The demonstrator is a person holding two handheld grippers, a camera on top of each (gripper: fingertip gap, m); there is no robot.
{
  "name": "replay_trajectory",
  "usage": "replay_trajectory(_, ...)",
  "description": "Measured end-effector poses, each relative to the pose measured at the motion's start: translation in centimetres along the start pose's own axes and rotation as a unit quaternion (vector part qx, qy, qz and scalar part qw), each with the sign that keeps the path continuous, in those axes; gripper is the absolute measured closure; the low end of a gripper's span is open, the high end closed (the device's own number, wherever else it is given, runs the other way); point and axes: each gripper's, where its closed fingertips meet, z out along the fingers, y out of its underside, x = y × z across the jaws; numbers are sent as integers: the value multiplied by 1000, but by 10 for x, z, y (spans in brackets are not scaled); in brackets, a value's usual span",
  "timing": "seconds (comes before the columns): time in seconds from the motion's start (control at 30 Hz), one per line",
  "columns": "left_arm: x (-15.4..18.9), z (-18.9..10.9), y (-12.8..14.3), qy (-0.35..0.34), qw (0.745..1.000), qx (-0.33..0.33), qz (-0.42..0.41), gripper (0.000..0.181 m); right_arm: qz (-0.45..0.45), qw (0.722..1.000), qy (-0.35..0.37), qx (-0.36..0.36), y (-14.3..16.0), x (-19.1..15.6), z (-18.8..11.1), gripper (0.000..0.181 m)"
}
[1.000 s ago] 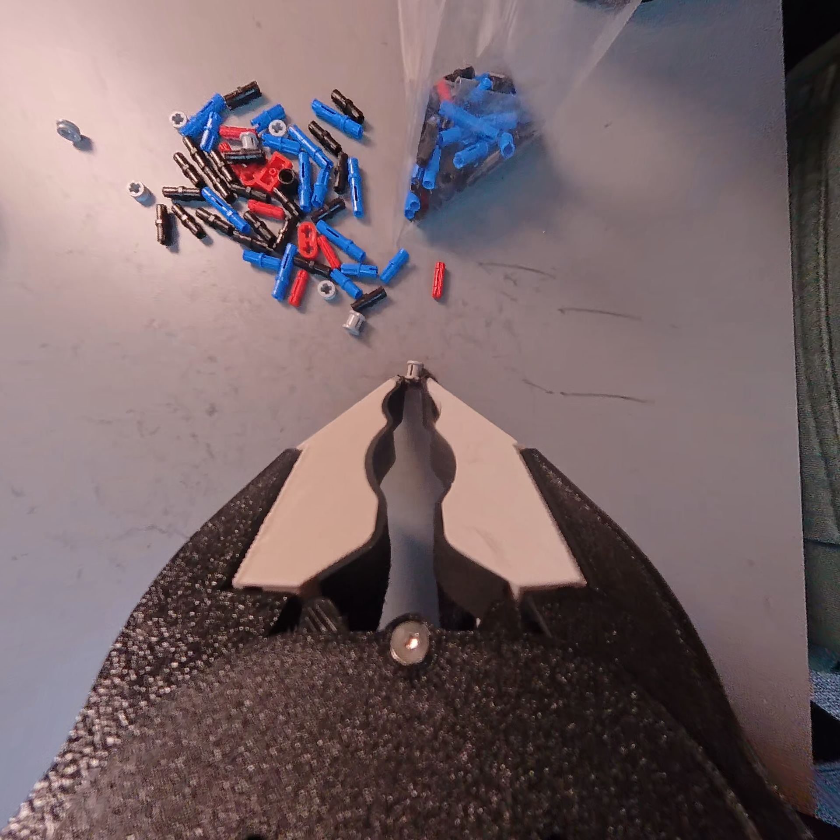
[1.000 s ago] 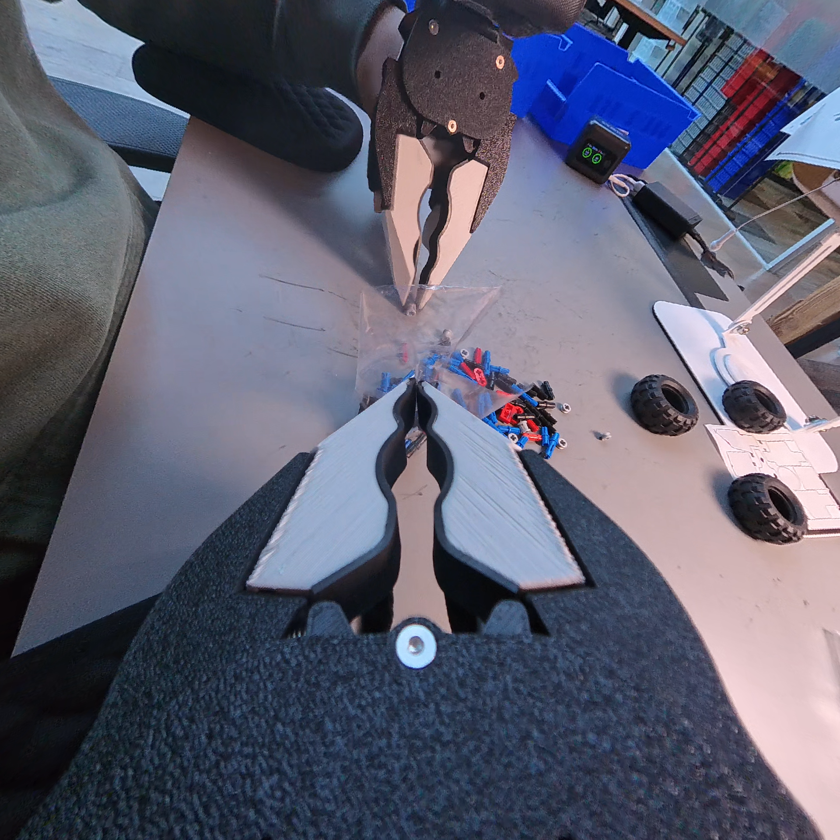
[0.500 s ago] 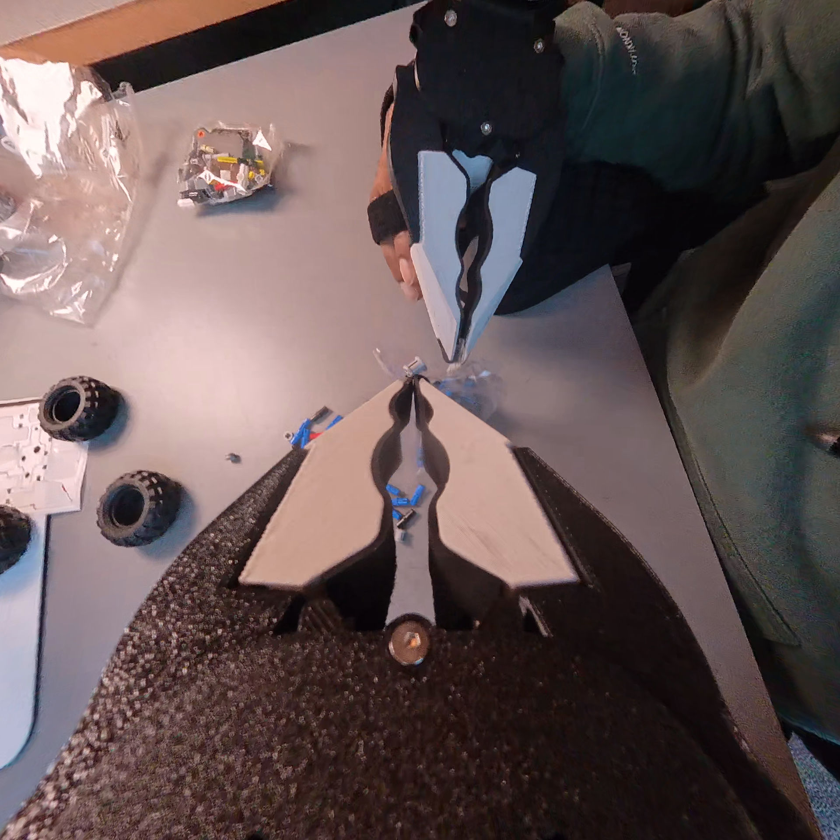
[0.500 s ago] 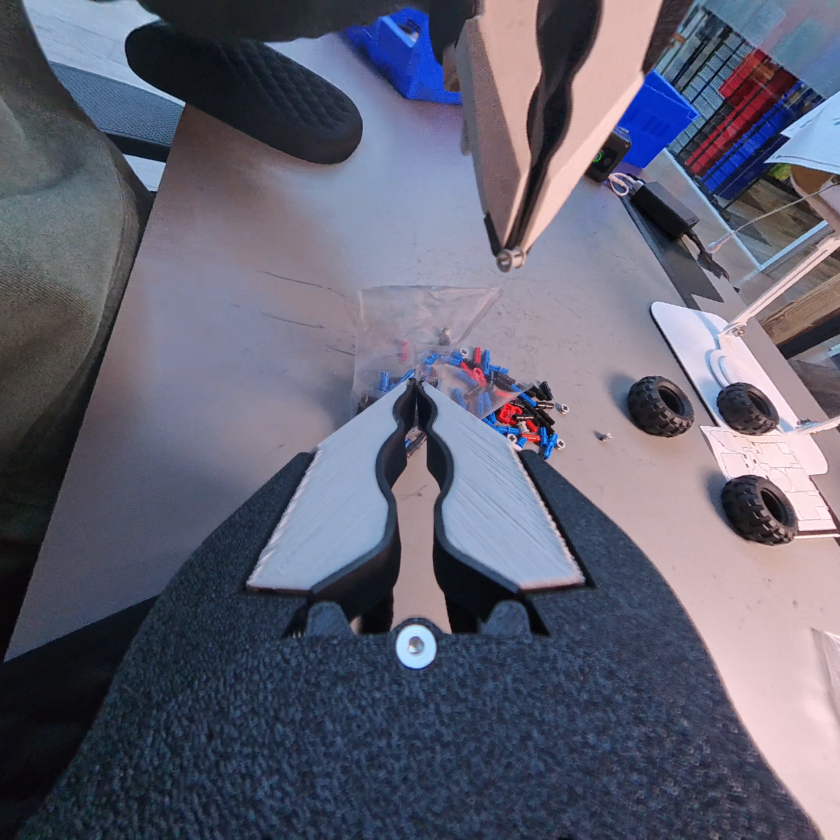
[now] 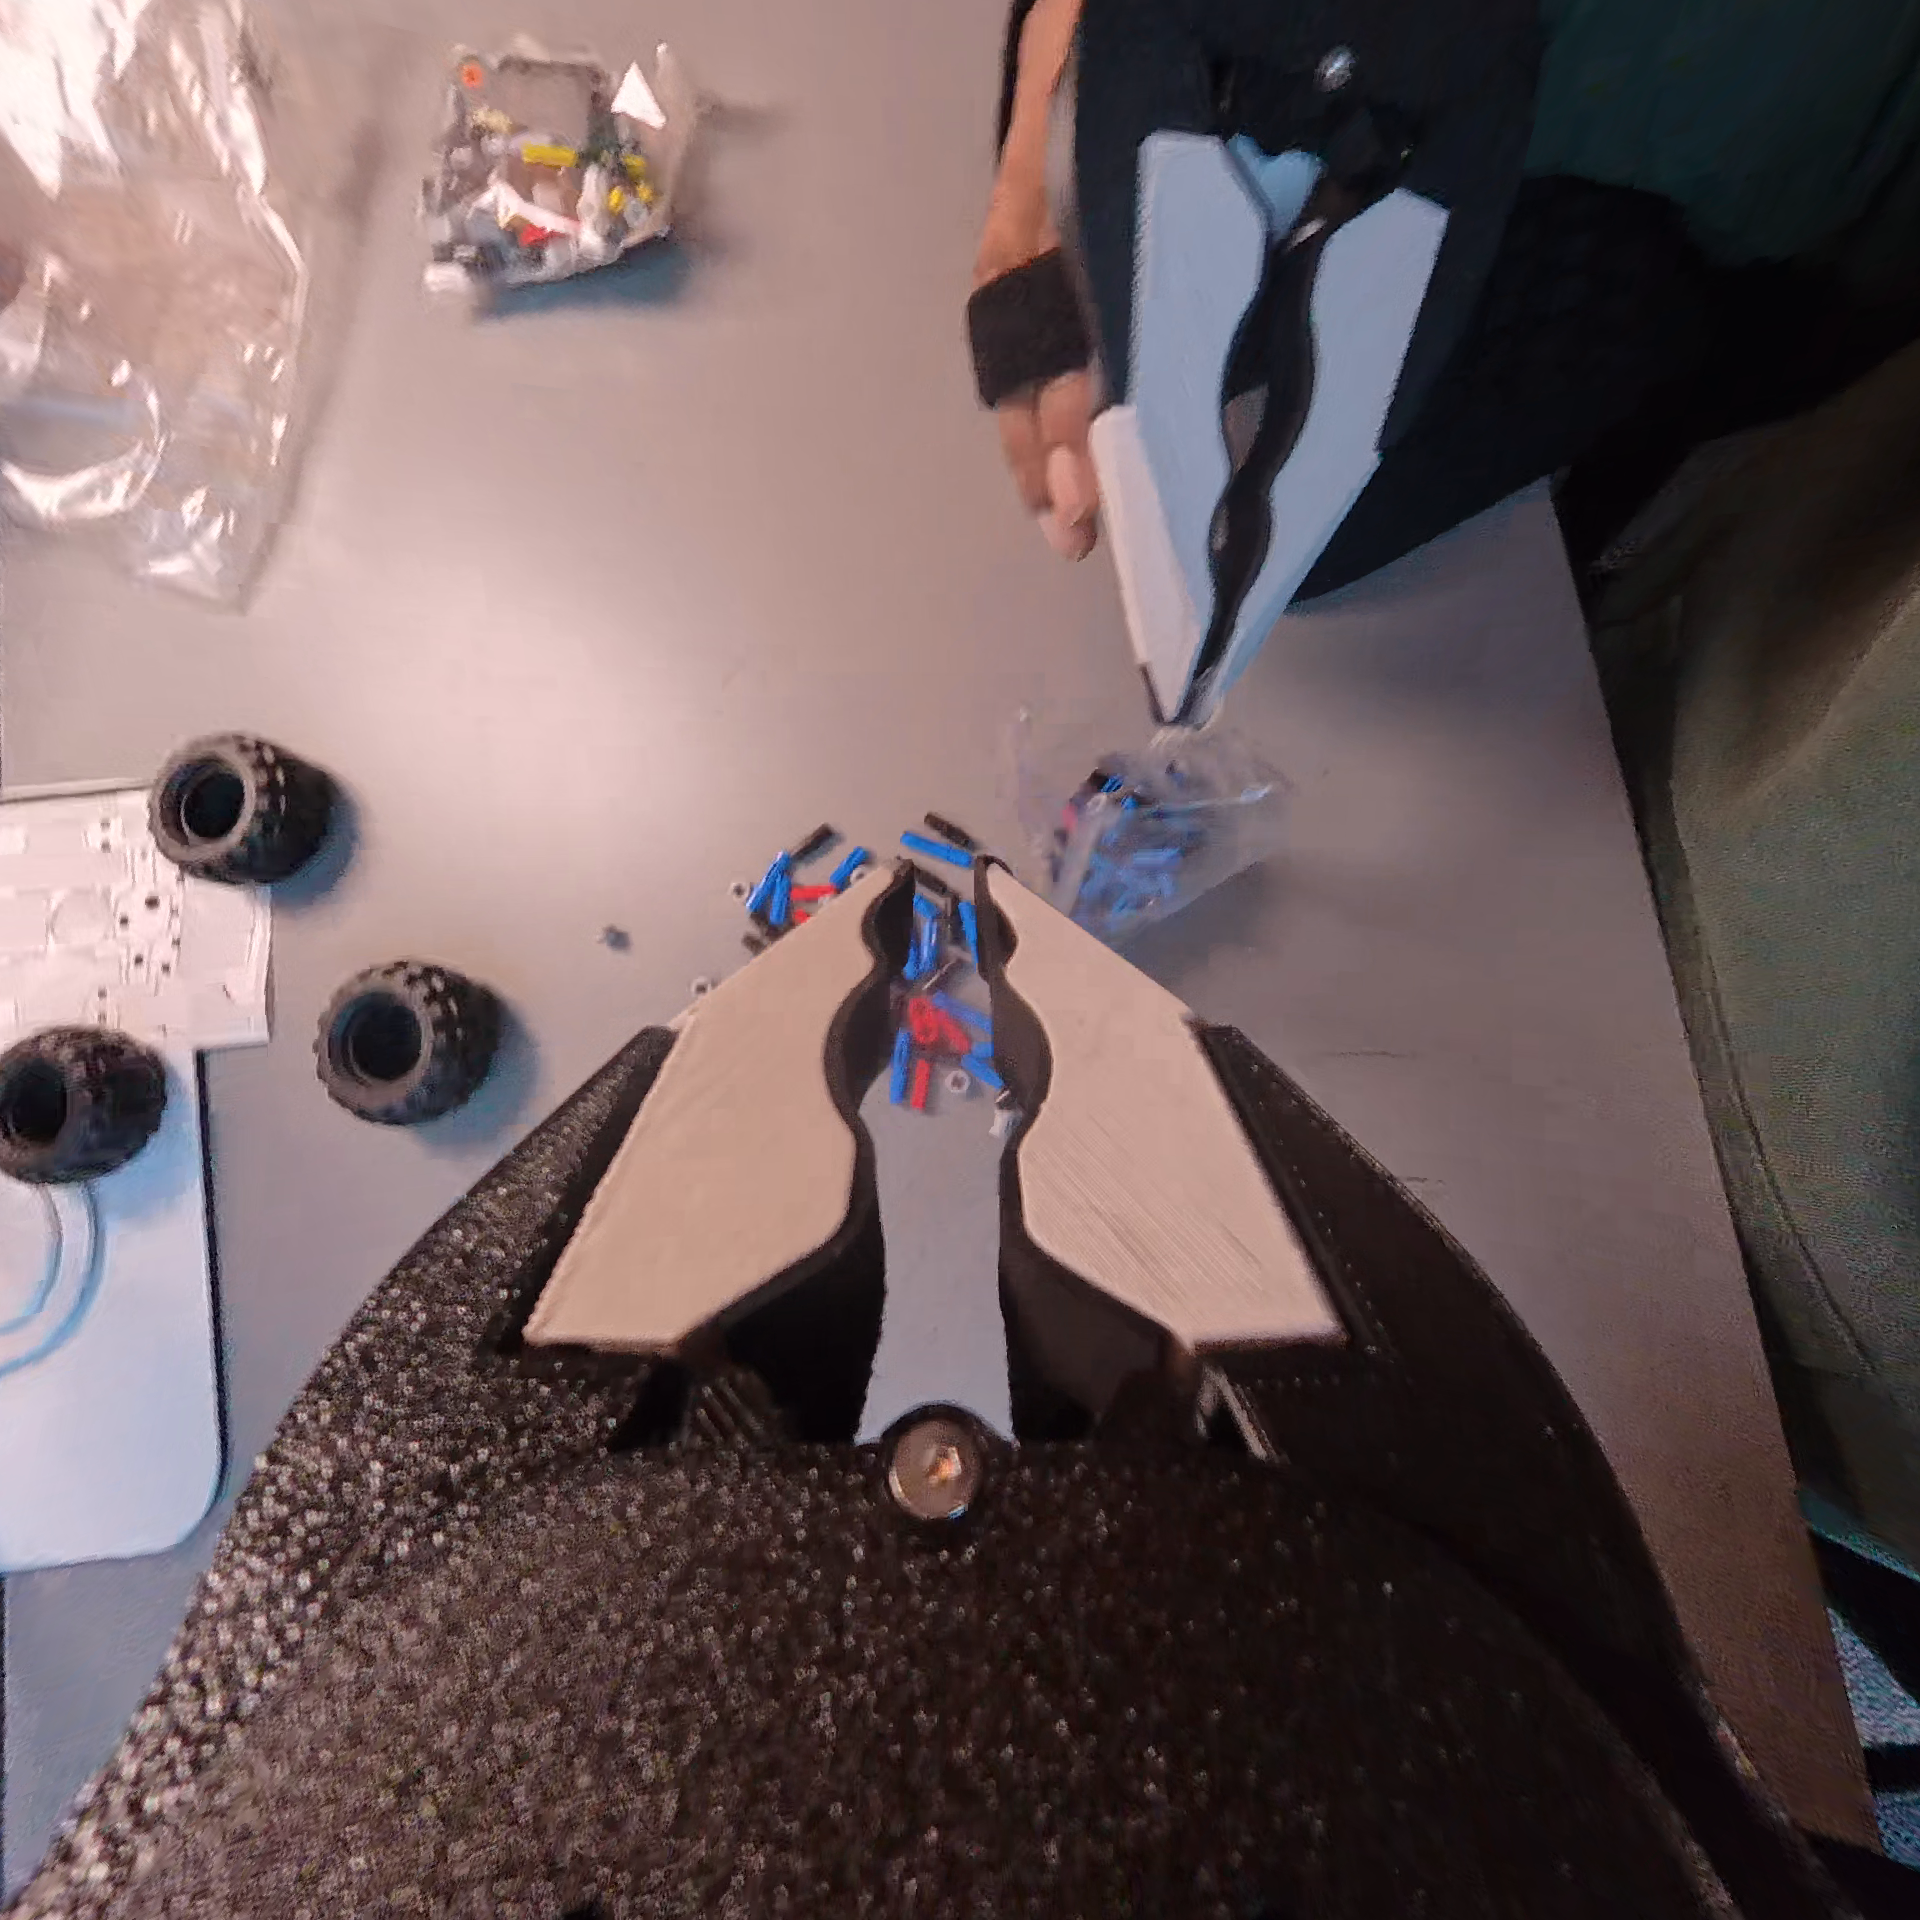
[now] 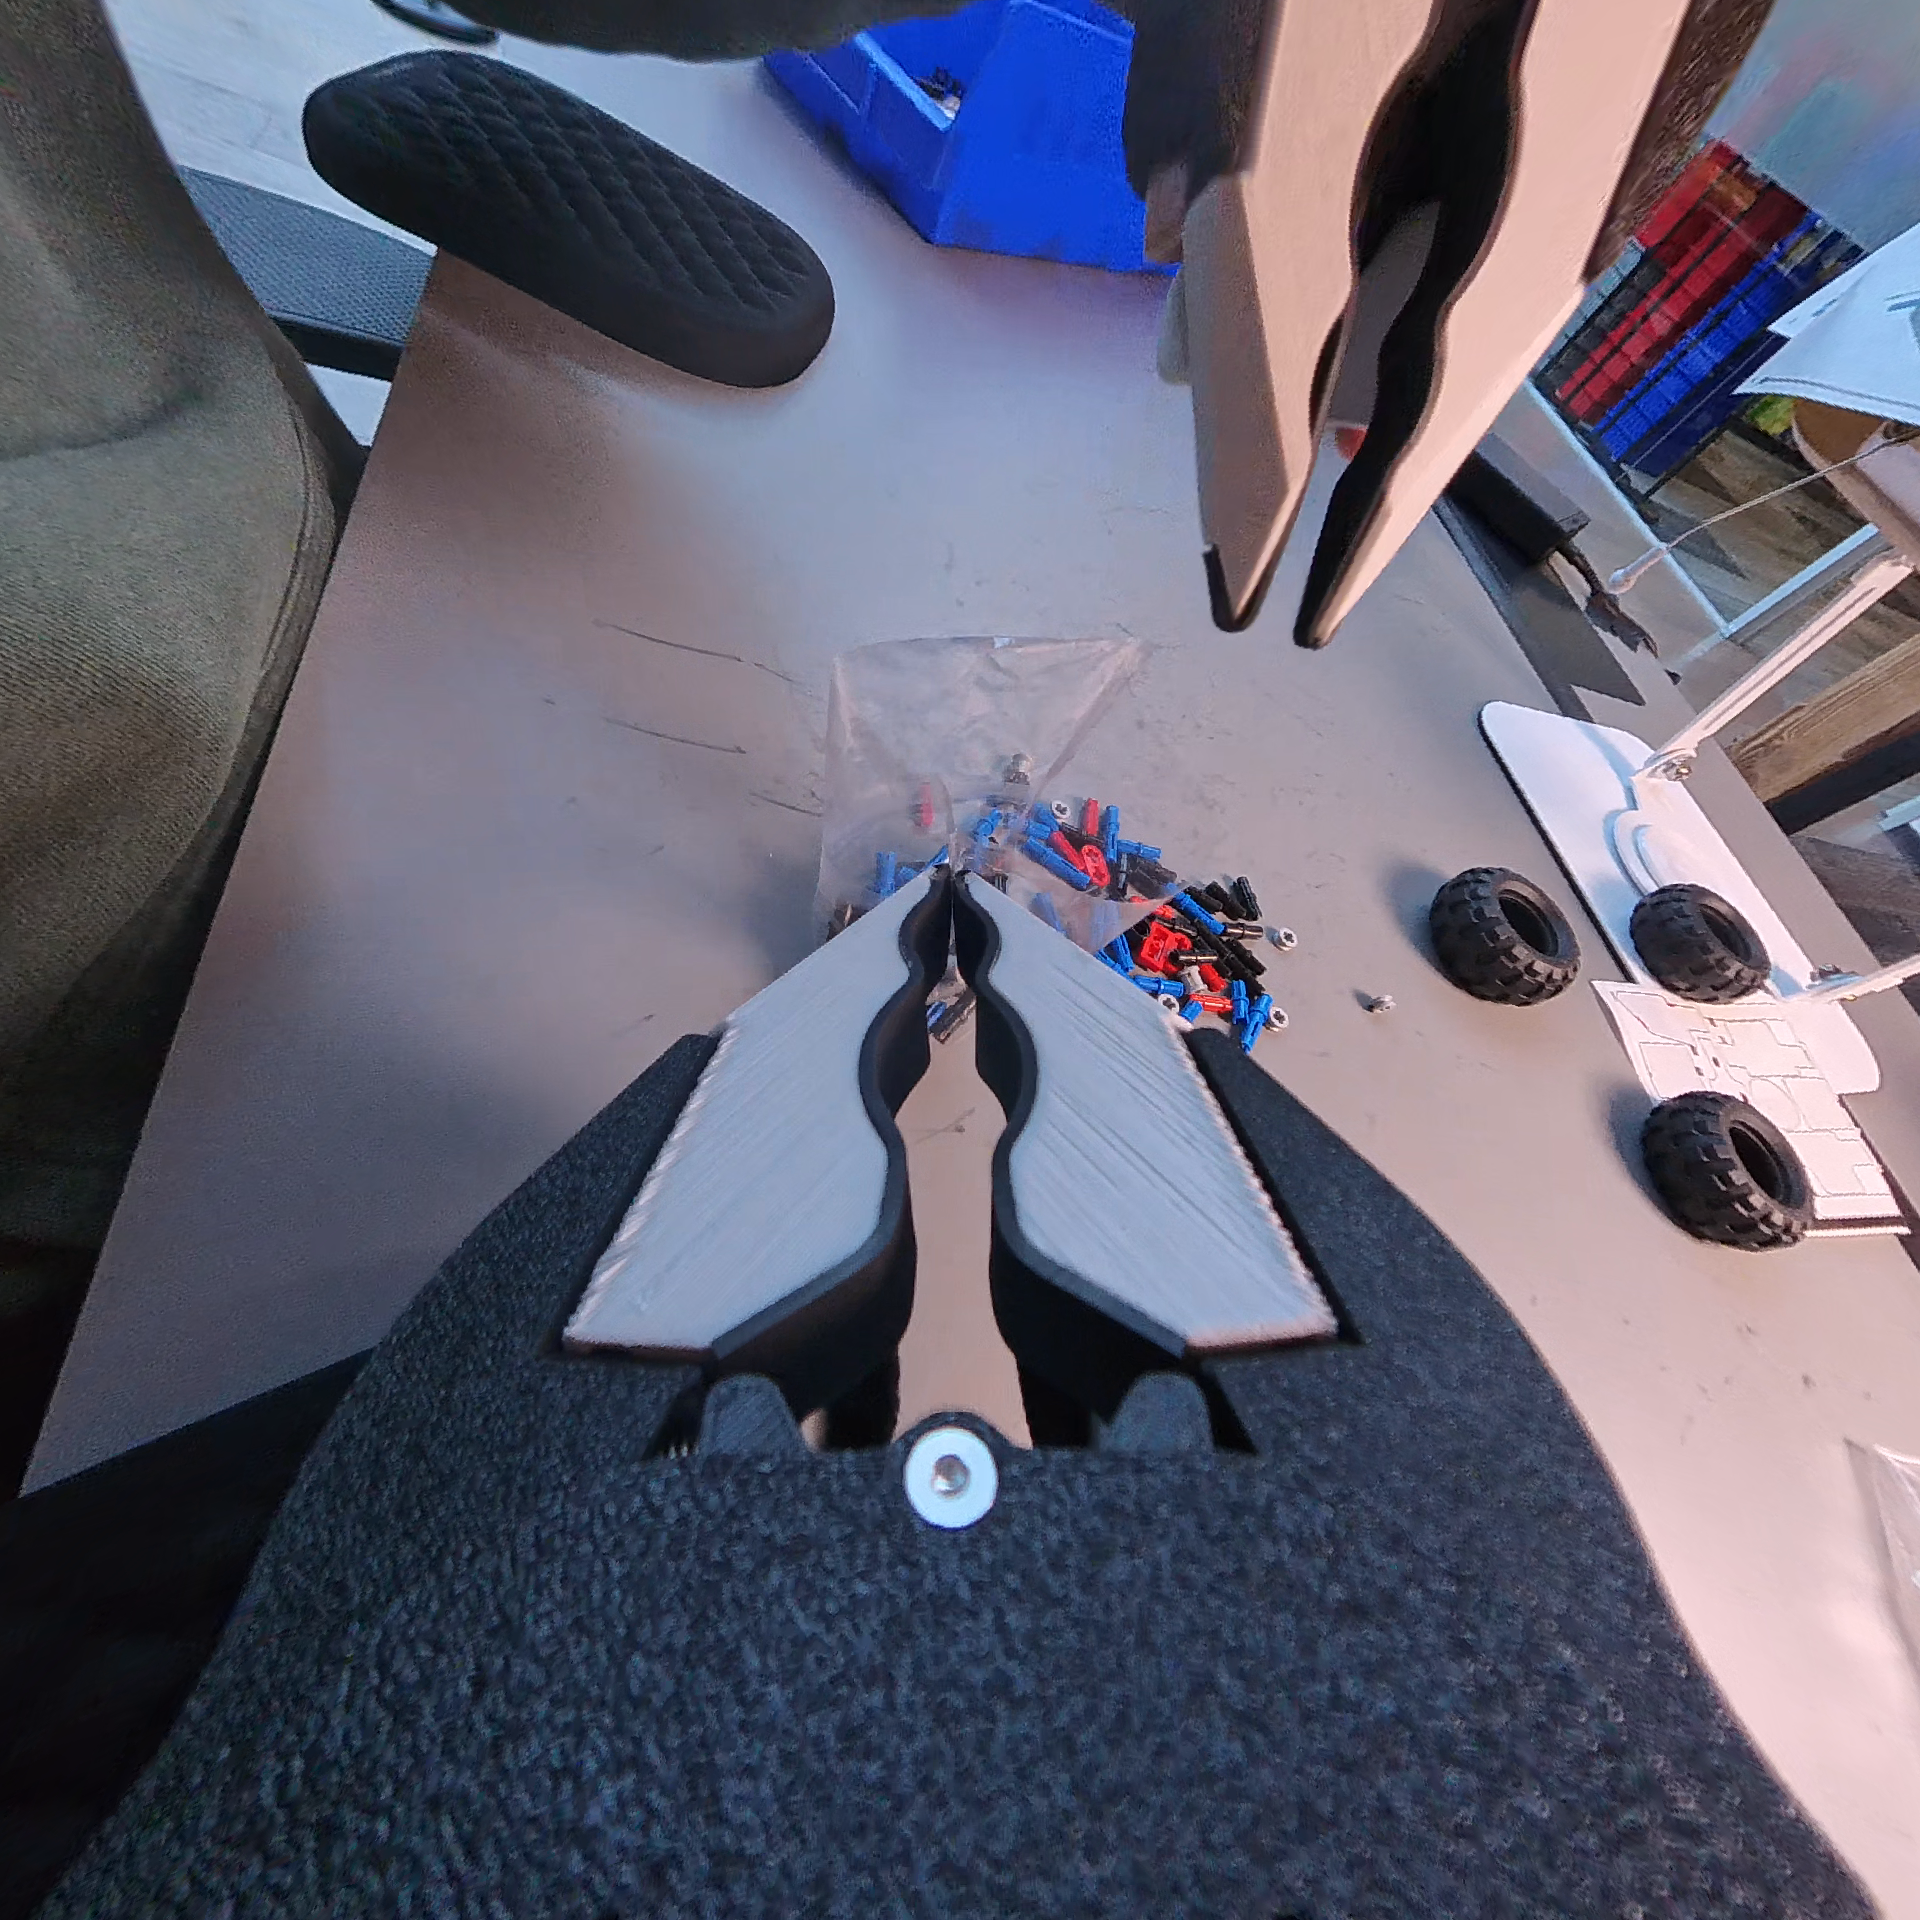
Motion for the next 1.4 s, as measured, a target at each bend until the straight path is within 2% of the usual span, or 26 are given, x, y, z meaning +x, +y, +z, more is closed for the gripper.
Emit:
replay_trajectory(0.03,-6,2,17,-4,1000,-9,-23,170,0,1000,0,0,0,0,0,181)
replay_trajectory(0.17,-7,33,85,11,995,-45,-90,164,4,1000,-3,2,0,0,-1,181)
replay_trajectory(0.3,-12,47,101,15,995,-28,-97,164,7,1000,-2,0,1,1,0,181)
replay_trajectory(0.47,-13,56,103,36,996,-39,-75,164,11,1000,-1,0,1,2,0,181)
replay_trajectory(0.7,-11,58,102,54,995,-61,-51,172,12,1000,-2,1,1,1,-1,181)
replay_trajectory(0.9,-11,49,101,48,996,-32,-72,173,12,1000,-4,2,1,1,-1,181)
replay_trajectory(0.93,-12,45,98,46,996,-22,-74,173,11,1000,-4,2,1,1,-1,181)
replay_trajectory(0.97,-13,40,93,41,996,-10,-73,181,11,1000,-4,1,1,1,-1,181)
replay_trajectory(1.07,-11,18,62,44,997,28,-54,181,12,1000,-4,-1,1,1,0,181)
replay_trajectory(1.2,-20,10,42,14,1000,-4,-12,181,9,1000,-2,-4,1,1,0,181)
replay_trajectory(1.33,-49,19,73,-14,997,-60,-44,180,7,1000,0,-2,1,0,-1,181)
replay_trajectory(1.4,-72,21,99,-53,992,-90,-66,173,7,1000,-2,-1,1,0,-1,181)
